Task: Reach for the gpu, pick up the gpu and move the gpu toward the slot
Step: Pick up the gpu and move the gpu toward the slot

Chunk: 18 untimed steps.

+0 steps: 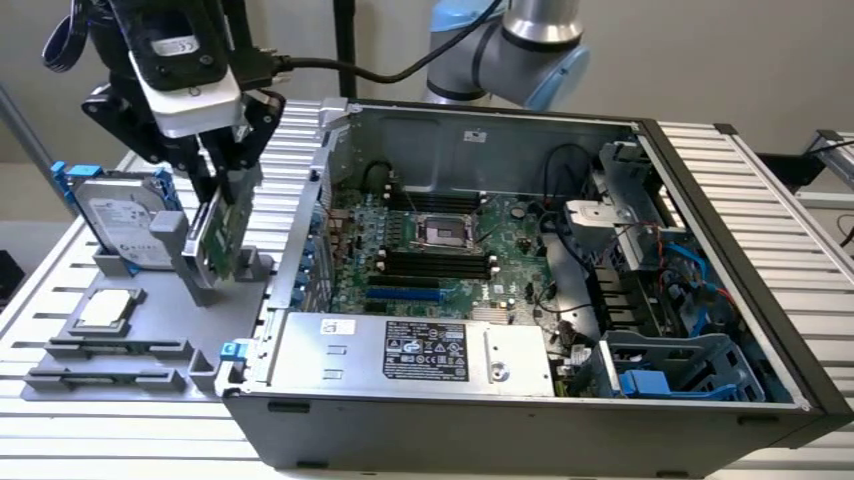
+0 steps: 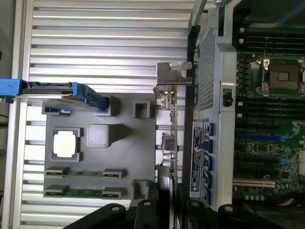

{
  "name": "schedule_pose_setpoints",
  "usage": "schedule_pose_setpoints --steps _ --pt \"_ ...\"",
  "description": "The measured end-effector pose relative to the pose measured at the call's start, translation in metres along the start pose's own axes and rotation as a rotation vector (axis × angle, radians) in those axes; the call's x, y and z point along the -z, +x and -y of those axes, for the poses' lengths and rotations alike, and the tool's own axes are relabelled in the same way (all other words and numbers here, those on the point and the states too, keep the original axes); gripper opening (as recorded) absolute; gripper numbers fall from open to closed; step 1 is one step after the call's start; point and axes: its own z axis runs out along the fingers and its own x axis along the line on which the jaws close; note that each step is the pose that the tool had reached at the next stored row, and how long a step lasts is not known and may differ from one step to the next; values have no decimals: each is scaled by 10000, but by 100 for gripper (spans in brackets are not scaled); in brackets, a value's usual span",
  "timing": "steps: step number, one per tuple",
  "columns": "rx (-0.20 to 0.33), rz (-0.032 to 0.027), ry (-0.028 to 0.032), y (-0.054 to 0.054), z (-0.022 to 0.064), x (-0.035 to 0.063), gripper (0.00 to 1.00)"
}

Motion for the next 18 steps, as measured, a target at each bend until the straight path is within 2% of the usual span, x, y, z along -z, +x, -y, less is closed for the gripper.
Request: schedule_pose_setpoints --steps 7,11,14,18 --pt "1 -41 -68 -317 -5 307 27" --pt "2 -46 -127 -495 -3 353 27" --pt "2 -45 -209 -634 -1 359 27" --pt "3 -44 -258 -815 3 362 27"
